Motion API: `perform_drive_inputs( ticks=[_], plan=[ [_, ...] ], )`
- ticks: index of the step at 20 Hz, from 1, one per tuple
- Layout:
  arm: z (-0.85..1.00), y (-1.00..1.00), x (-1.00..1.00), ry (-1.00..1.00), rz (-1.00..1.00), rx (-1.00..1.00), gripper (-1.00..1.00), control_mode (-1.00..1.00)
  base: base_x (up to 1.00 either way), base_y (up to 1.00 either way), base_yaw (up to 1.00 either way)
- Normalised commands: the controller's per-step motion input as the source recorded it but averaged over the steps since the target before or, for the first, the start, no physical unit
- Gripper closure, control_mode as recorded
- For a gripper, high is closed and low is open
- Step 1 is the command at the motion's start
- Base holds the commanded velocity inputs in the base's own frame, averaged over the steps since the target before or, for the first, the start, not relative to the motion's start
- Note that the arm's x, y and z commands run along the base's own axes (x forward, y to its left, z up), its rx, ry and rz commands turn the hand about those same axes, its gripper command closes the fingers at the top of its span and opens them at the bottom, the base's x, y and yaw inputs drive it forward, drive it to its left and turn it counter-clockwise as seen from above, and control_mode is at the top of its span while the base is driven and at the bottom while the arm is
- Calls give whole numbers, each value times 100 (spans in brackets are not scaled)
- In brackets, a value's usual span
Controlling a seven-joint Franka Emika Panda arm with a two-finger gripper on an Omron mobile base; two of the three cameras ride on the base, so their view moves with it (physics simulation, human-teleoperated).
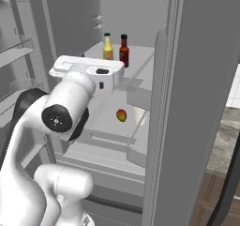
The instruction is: Place the mustard and condiment bottle from the counter to the top shelf of the fridge. If the existing items in the fridge are on the top shelf, move them to other shelves.
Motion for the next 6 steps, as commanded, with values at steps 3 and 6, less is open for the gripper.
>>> perform_drive_inputs(
  ticks=[3, 6],
  plan=[
    [31, 12, -100, -23, 1, -8, -100, -100, 0, 0, 0],
    [41, -3, -77, -64, -2, 0, -100, -100, 0, 0, 0]
  ],
)
